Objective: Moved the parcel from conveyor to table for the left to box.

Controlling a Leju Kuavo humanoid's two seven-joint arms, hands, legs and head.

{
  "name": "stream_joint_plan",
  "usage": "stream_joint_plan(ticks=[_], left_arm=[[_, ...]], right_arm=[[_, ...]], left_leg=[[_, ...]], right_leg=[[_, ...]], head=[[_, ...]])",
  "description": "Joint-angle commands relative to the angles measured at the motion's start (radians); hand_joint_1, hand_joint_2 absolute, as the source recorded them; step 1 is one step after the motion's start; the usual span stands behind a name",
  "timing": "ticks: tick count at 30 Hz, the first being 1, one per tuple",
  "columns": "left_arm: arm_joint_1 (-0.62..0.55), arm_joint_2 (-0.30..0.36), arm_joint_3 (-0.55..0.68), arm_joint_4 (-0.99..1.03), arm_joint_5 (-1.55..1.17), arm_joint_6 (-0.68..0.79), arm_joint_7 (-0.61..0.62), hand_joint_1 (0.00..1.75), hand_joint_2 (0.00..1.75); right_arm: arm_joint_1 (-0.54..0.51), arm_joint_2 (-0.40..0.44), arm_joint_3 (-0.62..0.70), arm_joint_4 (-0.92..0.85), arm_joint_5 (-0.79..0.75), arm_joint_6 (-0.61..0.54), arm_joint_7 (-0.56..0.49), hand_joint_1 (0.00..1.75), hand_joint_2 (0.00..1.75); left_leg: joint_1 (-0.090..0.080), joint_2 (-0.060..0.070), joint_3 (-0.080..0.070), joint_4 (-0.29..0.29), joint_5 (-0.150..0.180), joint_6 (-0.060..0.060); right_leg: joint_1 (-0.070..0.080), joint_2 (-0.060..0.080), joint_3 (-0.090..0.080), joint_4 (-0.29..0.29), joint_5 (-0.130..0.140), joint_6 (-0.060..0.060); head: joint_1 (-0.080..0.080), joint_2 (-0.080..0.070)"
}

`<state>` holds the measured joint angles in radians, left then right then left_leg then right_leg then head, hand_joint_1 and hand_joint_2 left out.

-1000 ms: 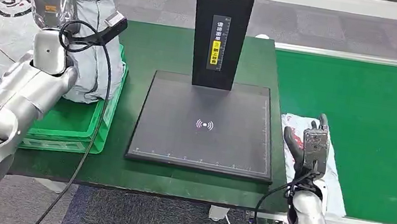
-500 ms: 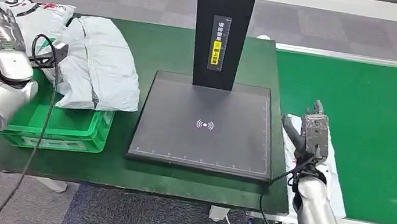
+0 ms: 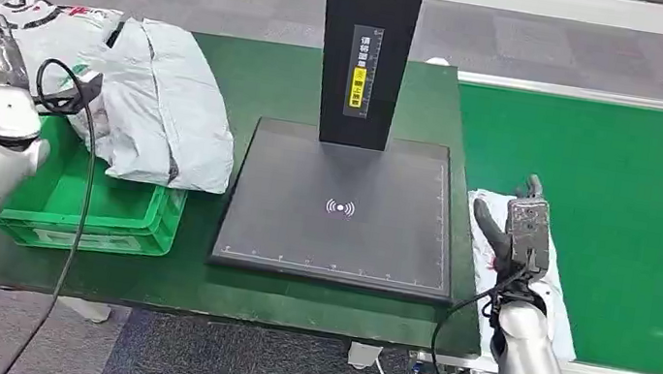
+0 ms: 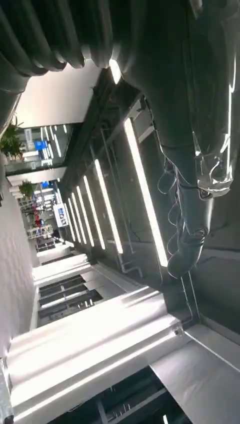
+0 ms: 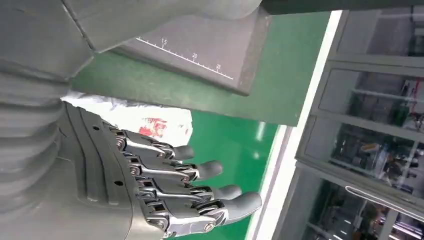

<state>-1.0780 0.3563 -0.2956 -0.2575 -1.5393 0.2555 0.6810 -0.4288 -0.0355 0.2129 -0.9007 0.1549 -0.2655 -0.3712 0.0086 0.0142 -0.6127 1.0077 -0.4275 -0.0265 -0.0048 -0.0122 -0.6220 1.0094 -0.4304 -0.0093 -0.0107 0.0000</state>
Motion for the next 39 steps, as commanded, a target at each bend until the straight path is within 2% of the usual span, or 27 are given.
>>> stream_joint_plan(ticks=[1, 8, 9, 10, 11, 12, 13, 14, 15, 16, 17, 18, 20, 22, 30, 35, 39], left_arm=[[-0.052, -0.064, -0.042, 0.049, -0.032, 0.055, -0.009, 0.00, 1.75], [-0.056, -0.066, -0.029, 0.047, -0.027, 0.054, -0.012, 0.00, 1.75], [0.047, -0.317, 0.223, -0.204, 0.224, 0.016, -0.263, 0.00, 1.75], [0.022, -0.554, 0.519, -0.244, 0.601, 0.157, -0.640, 0.00, 1.75], [0.035, -0.696, 0.385, -0.272, 0.966, 0.289, -1.143, 0.00, 1.75], [0.040, -0.705, 0.237, -0.270, 1.012, 0.307, -1.164, 0.00, 1.75], [0.061, -0.699, 0.137, -0.293, 1.051, 0.331, -1.127, 0.00, 1.75], [0.068, -0.681, 0.116, -0.299, 1.080, 0.328, -1.133, 0.00, 1.75], [0.078, -0.658, 0.099, -0.305, 1.118, 0.313, -1.145, 0.00, 1.75], [0.083, -0.638, 0.089, -0.306, 1.145, 0.305, -1.159, 0.00, 1.75], [0.085, -0.618, 0.082, -0.304, 1.166, 0.296, -1.172, 0.00, 1.75], [0.080, -0.604, 0.056, -0.285, 1.151, 0.277, -1.152, 0.00, 1.75], [0.095, -0.603, 0.036, -0.273, 1.159, 0.223, -1.124, 0.00, 1.75], [0.104, -0.599, -0.002, -0.248, 1.120, 0.233, -1.097, 0.00, 1.75], [0.100, -0.598, -0.013, -0.240, 1.106, 0.237, -1.084, 0.00, 1.75], [0.079, -0.594, -0.065, -0.143, 1.022, 0.223, -0.951, 0.00, 1.75], [0.087, -0.587, -0.035, -0.124, 1.051, 0.200, -0.966, 0.00, 1.75]], right_arm=[[0.041, 0.013, -0.057, -0.008, 0.005, -0.041, 0.007, 0.00, 1.75], [0.058, 0.006, -0.062, -0.024, 0.006, -0.036, 0.008, 0.00, 1.75], [0.047, -0.003, -0.049, -0.005, 0.078, -0.145, -0.022, 0.00, 1.75], [0.028, -0.009, -0.049, 0.028, 0.074, -0.140, -0.035, 0.00, 1.75], [0.006, -0.009, -0.052, 0.064, 0.070, -0.135, -0.051, 0.00, 1.75], [-0.005, -0.010, -0.050, 0.081, 0.067, -0.129, -0.057, 0.00, 1.75], [-0.023, -0.009, -0.046, 0.106, 0.065, -0.126, -0.065, 0.00, 1.75], [-0.027, -0.009, -0.044, 0.112, 0.063, -0.126, -0.068, 0.00, 1.75], [-0.030, -0.008, -0.040, 0.116, 0.063, -0.125, -0.069, 0.00, 1.75], [-0.031, -0.006, -0.037, 0.117, 0.063, -0.127, -0.069, 0.00, 1.75], [-0.031, -0.005, -0.034, 0.116, 0.062, -0.130, -0.068, 0.00, 1.75], [-0.029, -0.006, -0.031, 0.115, 0.061, -0.124, -0.067, 0.00, 1.75], [-0.025, 0.001, -0.028, 0.108, 0.063, -0.127, -0.062, 0.00, 1.75], [-0.018, 0.010, -0.030, 0.095, 0.066, -0.130, -0.052, 0.00, 1.75], [-0.015, 0.013, -0.033, 0.088, 0.071, -0.130, -0.044, 0.00, 1.75], [-0.026, 0.028, -0.040, 0.099, 0.085, -0.116, -0.032, 0.00, 1.75], [-0.035, 0.038, -0.040, 0.109, 0.097, -0.119, -0.020, 0.00, 1.75]], left_leg=[[0.001, -0.005, 0.002, -0.001, 0.000, 0.001], [0.001, -0.005, 0.002, 0.000, -0.001, 0.001], [0.000, -0.003, 0.001, 0.000, -0.001, 0.001], [0.000, -0.013, -0.001, -0.001, 0.002, 0.001], [0.001, -0.026, -0.002, -0.001, 0.004, 0.003], [0.001, -0.025, -0.002, 0.002, 0.004, 0.002], [-0.002, -0.025, -0.003, 0.003, 0.004, 0.003], [-0.003, -0.038, -0.003, 0.004, 0.006, 0.008], [-0.003, -0.036, -0.004, 0.005, 0.006, 0.011], [-0.003, -0.040, -0.004, 0.005, 0.005, 0.013], [-0.003, -0.035, -0.006, 0.004, 0.004, 0.013], [-0.003, -0.022, -0.006, 0.004, 0.001, 0.011], [-0.007, -0.003, -0.003, 0.003, -0.005, 0.015], [-0.009, -0.001, 0.004, 0.003, -0.005, 0.016], [-0.008, -0.002, 0.002, 0.003, -0.003, 0.015], [-0.007, -0.002, 0.003, 0.002, -0.003, 0.015], [-0.008, 0.000, 0.002, 0.003, -0.003, 0.015]], right_leg=[[0.001, -0.003, 0.004, -0.002, -0.001, 0.001], [0.001, -0.002, 0.004, -0.002, -0.001, 0.001], [0.000, -0.001, 0.002, 0.000, -0.001, 0.001], [0.000, -0.012, 0.003, -0.002, -0.001, 0.001], [0.001, -0.024, 0.008, -0.003, -0.003, 0.003], [0.001, -0.023, 0.004, -0.004, -0.003, 0.002], [-0.003, -0.023, 0.002, -0.005, -0.001, 0.003], [-0.004, -0.037, 0.007, -0.006, -0.004, 0.007], [-0.002, -0.036, 0.007, -0.004, -0.006, 0.011], [-0.002, -0.040, 0.010, -0.006, -0.006, 0.012], [-0.003, -0.035, 0.013, -0.005, -0.004, 0.012], [-0.005, -0.022, 0.008, -0.004, 0.000, 0.011], [-0.009, -0.002, 0.008, -0.004, 0.002, 0.013], [-0.010, -0.001, 0.008, -0.004, 0.001, 0.013], [-0.007, -0.001, 0.007, -0.005, 0.001, 0.014], [-0.007, 0.000, 0.008, -0.005, 0.001, 0.013], [-0.009, 0.001, 0.006, -0.004, 0.002, 0.013]], head=[[0.000, 0.000], [0.000, 0.000], [0.000, 0.000], [0.000, 0.000], [0.000, 0.000], [-0.002, 0.000], [-0.005, 0.000], [-0.004, 0.000], [-0.003, 0.000], [-0.003, 0.000], [-0.002, 0.000], [-0.002, 0.000], [-0.003, 0.000], [-0.004, 0.000], [-0.003, 0.000], [-0.003, 0.000], [-0.003, 0.000]])
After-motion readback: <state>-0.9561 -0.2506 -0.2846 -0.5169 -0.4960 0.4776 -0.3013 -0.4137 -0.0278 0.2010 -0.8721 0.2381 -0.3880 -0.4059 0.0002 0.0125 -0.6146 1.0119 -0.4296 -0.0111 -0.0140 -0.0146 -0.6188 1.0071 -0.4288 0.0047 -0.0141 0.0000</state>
